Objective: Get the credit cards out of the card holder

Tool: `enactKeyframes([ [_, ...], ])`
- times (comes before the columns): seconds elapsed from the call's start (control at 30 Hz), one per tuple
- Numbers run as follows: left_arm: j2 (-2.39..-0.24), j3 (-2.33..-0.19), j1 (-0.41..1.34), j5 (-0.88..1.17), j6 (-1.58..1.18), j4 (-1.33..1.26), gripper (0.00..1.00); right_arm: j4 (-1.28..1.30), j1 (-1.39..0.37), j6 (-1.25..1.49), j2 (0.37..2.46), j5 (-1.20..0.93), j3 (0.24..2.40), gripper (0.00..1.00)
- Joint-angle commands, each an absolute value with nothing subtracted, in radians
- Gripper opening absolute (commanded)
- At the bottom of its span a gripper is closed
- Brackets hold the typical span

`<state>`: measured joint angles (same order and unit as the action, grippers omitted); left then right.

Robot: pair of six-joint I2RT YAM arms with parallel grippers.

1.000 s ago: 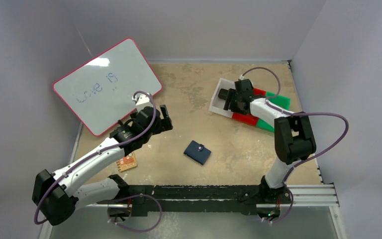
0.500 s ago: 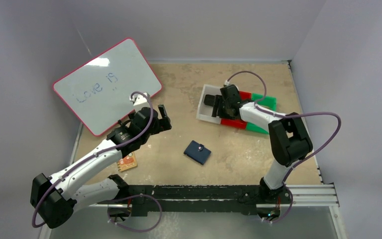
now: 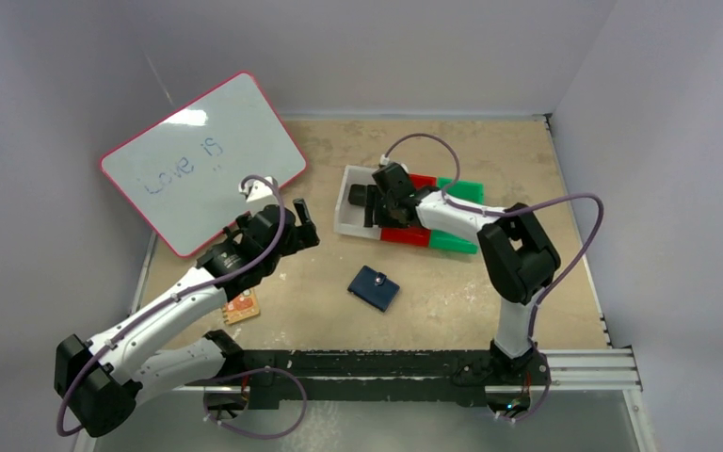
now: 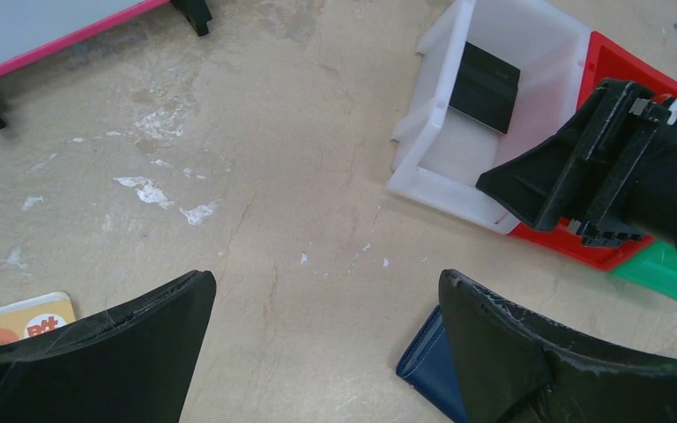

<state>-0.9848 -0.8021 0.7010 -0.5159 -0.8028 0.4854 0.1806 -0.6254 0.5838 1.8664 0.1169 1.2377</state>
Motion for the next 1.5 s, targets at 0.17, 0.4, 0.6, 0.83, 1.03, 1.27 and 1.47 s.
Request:
enactKeyframes([
  [0.17, -0.959, -0.794, 0.702, -0.575, -0.822, 0.493, 1.0, 0.21, -0.708, 0.594, 1.963, 0.133, 1.413, 0.64],
  [0.4, -0.944, -0.792, 0.703, -0.602, -0.832, 0.504, 1.0, 0.226, -0.724, 0.56, 1.986, 0.138, 1.477, 0.65],
  [0.6, -0.937, -0.792, 0.701, -0.606, -0.833, 0.512, 1.0, 0.264, -0.724, 0.505, 1.984, 0.176, 1.502, 0.65],
  [0.83, -0.934, -0.79, 0.701, -0.598, -0.832, 0.508, 1.0, 0.32, -0.723, 0.504, 1.902, 0.278, 1.469, 0.7],
  [1.03, -0.948, -0.792, 0.702, -0.582, -0.829, 0.496, 1.0, 0.318, -0.713, 0.495, 1.915, 0.291, 1.469, 0.72],
  [1.27, -0.933, -0.796, 0.702, -0.592, -0.829, 0.518, 1.0, 0.3, -0.713, 0.459, 1.993, 0.31, 1.516, 0.66],
  [1.47, -0.909, -0.798, 0.702, -0.616, -0.826, 0.544, 1.0, 0.223, -0.714, 0.341, 1.95, 0.306, 1.448, 0.58],
])
